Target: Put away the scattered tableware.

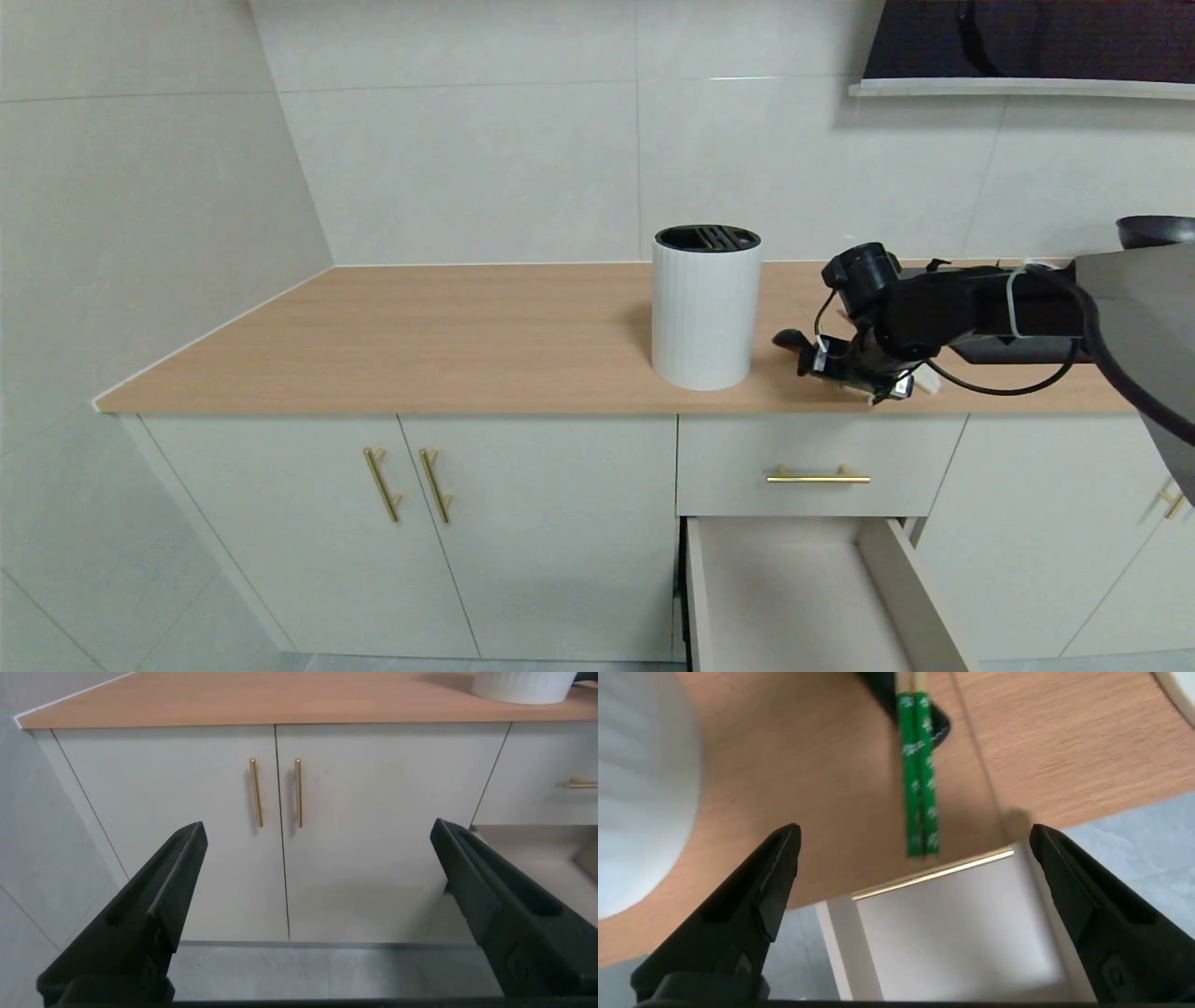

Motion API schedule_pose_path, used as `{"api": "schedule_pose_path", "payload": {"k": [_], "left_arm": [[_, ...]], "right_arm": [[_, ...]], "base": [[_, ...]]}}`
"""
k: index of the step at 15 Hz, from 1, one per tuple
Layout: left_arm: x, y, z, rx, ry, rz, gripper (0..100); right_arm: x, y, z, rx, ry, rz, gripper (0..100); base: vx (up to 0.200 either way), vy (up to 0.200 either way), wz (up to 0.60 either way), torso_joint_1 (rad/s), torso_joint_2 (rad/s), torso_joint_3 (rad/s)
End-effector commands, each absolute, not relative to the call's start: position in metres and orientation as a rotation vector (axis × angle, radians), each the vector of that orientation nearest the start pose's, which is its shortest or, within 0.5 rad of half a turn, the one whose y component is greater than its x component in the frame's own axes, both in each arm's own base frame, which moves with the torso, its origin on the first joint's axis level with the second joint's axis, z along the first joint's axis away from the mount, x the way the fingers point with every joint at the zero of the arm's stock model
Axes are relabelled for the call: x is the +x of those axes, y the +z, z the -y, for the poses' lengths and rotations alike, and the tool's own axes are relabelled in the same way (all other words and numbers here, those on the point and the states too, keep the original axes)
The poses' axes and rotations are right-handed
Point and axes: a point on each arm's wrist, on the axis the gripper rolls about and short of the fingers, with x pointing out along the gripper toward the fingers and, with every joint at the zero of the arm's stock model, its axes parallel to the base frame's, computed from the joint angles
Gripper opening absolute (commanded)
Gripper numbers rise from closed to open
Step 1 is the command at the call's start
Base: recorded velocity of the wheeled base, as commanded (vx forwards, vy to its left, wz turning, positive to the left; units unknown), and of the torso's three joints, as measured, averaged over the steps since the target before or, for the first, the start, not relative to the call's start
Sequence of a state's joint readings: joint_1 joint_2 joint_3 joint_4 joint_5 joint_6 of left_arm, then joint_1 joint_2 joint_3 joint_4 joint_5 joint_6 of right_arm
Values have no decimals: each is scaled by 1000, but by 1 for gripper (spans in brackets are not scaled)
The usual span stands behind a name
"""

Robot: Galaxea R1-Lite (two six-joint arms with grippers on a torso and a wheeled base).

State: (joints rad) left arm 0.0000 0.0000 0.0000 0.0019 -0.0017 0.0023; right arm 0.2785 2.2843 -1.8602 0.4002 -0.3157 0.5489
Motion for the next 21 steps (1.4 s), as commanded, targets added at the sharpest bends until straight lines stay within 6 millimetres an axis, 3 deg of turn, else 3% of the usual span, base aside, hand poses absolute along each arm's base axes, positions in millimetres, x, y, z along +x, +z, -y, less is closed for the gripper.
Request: {"api": "schedule_pose_path", "payload": {"k": [1,3,4,14,16,18,21], "left_arm": [[-23,75,0,3,-2,-2,100],[-23,75,0,3,-2,-2,100],[-23,75,0,3,-2,-2,100],[-23,75,0,3,-2,-2,100],[-23,75,0,3,-2,-2,100],[-23,75,0,3,-2,-2,100],[-23,75,0,3,-2,-2,100]], "right_arm": [[442,146,-119,279,-248,-748,100],[443,145,-115,280,-256,-750,100],[444,144,-115,280,-258,-751,0],[445,146,-111,287,-264,-741,0],[442,154,-108,292,-266,-734,0],[417,181,-105,296,-255,-723,0],[341,229,-98,307,-146,-718,0]], "base": [[0,0,0,0,0,0],[0,0,0,0,0,0],[0,0,0,0,0,0],[0,0,0,0,0,0],[0,0,0,0,0,0],[0,0,0,0,0,0],[0,0,0,0,0,0]]}}
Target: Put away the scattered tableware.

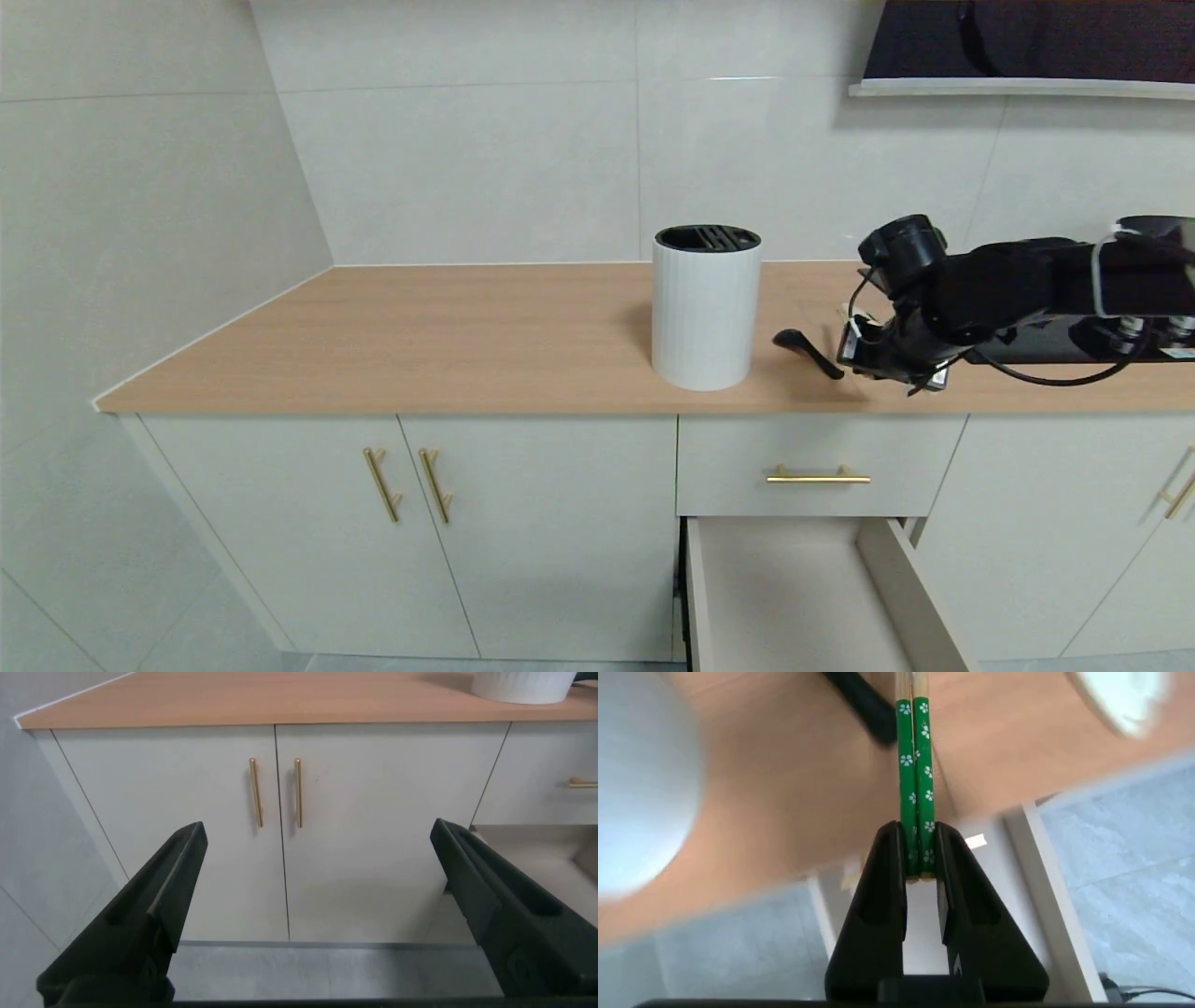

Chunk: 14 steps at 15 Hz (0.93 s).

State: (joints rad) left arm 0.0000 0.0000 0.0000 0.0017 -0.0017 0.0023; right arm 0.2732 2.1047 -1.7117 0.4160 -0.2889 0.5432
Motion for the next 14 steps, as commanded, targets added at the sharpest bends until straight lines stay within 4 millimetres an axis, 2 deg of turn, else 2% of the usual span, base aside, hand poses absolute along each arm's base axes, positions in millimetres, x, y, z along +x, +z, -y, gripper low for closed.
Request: {"api": "schedule_pose_path", "payload": {"k": [1,2,3,4,7,10,14], "left_arm": [[-23,75,0,2,-2,-2,100],[-23,75,0,2,-2,-2,100],[-23,75,0,3,-2,-2,100],[-23,75,0,3,-2,-2,100],[-23,75,0,2,-2,-2,100],[-23,75,0,3,-2,-2,100],[-23,75,0,3,-2,-2,100]], "right_arm": [[319,238,-92,304,-95,-726,0],[309,241,-90,295,-66,-735,0],[274,238,-80,254,-5,-773,0],[252,238,-76,225,21,-777,0],[213,248,-66,213,120,-752,0],[190,246,-59,170,156,-832,0],[183,236,-59,100,284,-901,0]], "base": [[0,0,0,0,0,0],[0,0,0,0,0,0],[0,0,0,0,0,0],[0,0,0,0,0,0],[0,0,0,0,0,0],[0,0,0,0,0,0],[0,0,0,0,0,0]]}}
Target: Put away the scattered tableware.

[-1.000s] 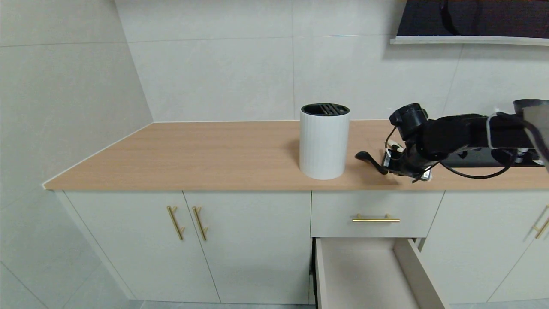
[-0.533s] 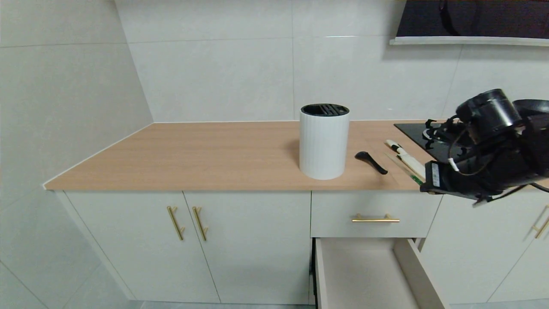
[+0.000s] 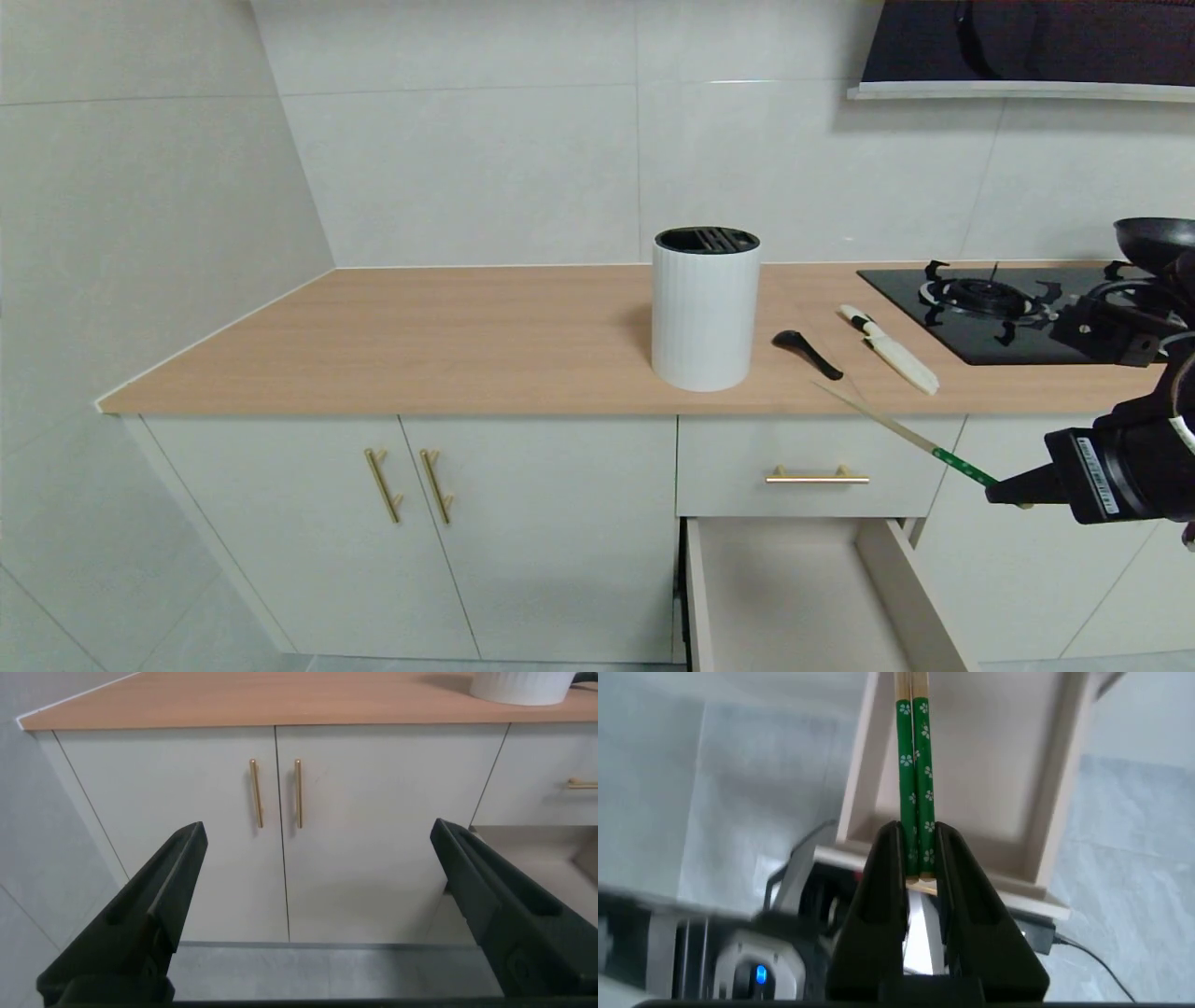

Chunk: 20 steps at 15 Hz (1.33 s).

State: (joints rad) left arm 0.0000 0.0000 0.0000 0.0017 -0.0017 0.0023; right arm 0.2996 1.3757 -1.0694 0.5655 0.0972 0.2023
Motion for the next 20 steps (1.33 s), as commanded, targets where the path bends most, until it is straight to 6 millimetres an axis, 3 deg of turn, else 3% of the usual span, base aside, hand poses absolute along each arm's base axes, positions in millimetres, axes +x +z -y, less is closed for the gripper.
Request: {"api": "schedule_pose_path", "payload": {"k": [1,12,20], "left_arm": [[-23,75,0,3,-2,-2,100],[-23,75,0,2,-2,-2,100],[-23,75,0,2,-2,-2,100]], "right_arm": [[182,235,-59,92,289,-902,0],[182,211,-69,-2,354,-985,0],[183,208,-71,-8,355,-999,0]], "base": [[0,0,0,0,0,0],[0,0,0,0,0,0],[0,0,0,-165,408,245]]}}
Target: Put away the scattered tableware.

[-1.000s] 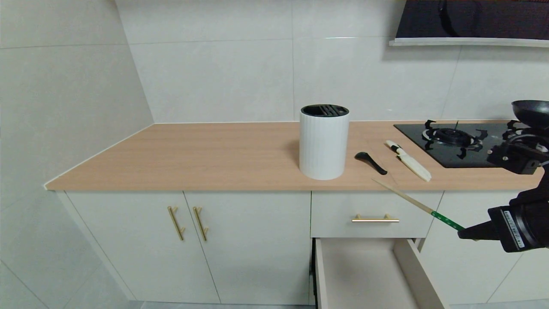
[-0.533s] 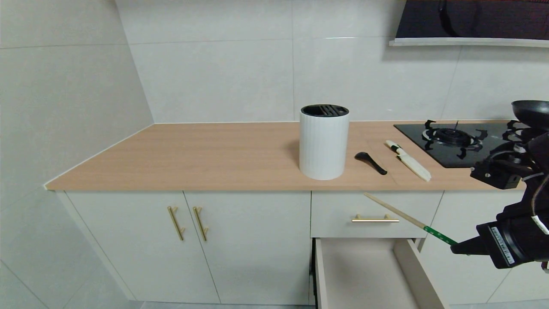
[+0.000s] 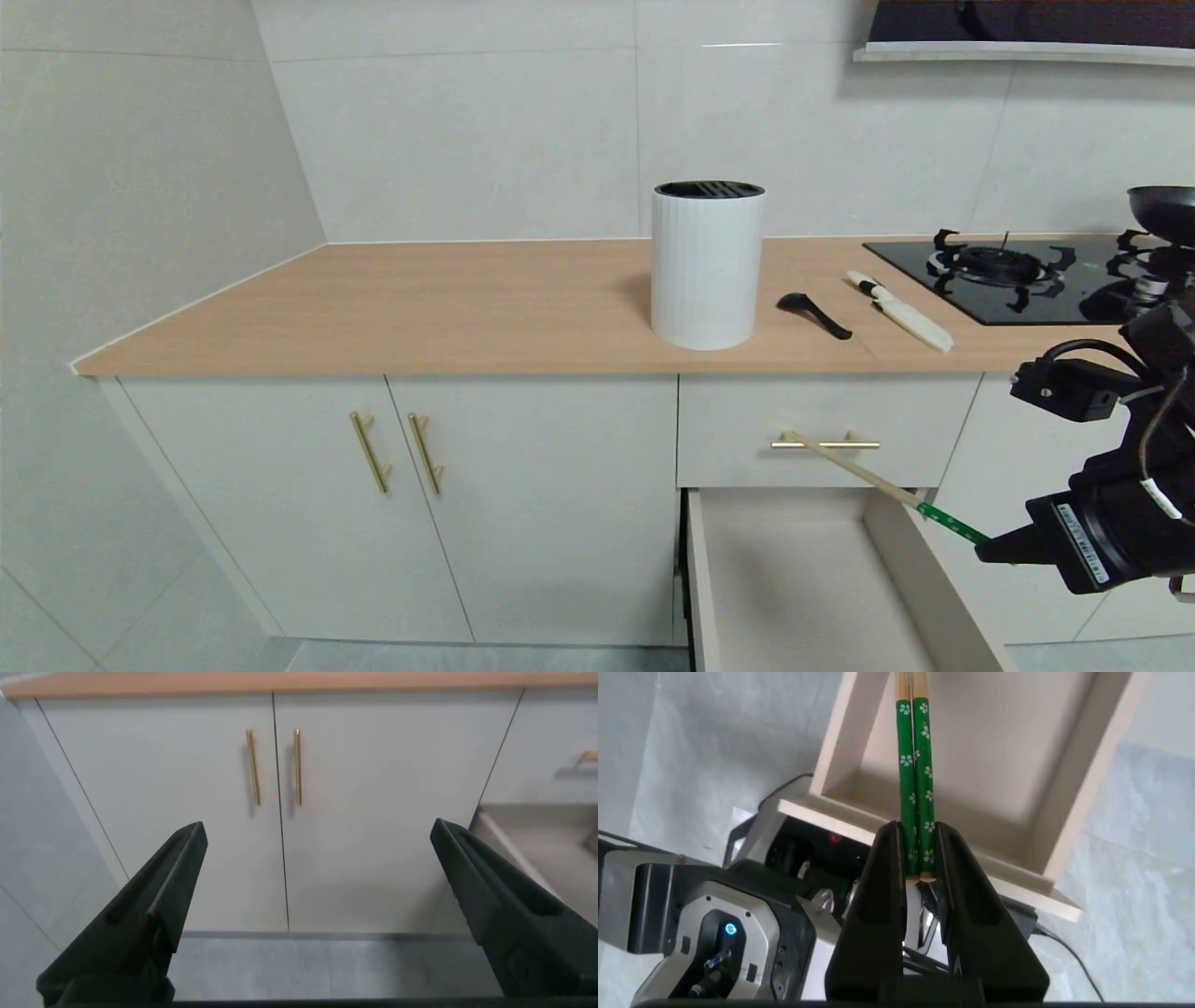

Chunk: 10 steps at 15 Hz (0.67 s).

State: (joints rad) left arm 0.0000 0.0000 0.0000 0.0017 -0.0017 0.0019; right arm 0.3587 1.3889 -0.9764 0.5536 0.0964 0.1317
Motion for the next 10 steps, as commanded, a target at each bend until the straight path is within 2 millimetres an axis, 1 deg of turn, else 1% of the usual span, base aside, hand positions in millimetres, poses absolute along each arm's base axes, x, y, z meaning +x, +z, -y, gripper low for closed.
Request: {"api": "schedule_pose_path", "payload": {"k": [1,6,10], "left_arm": [[-23,75,0,2,-2,-2,100],[-23,75,0,2,-2,-2,100],[-23,75,0,2,-2,-2,100]], "right_arm": [[183,208,-71,-10,353,-1001,0],[185,204,-72,-13,349,-1018,0],[187,202,-73,-14,348,-1019,0]], "base": [[0,0,0,-178,471,290],[0,0,0,-163,462,283],[0,0,0,-129,448,321]]}}
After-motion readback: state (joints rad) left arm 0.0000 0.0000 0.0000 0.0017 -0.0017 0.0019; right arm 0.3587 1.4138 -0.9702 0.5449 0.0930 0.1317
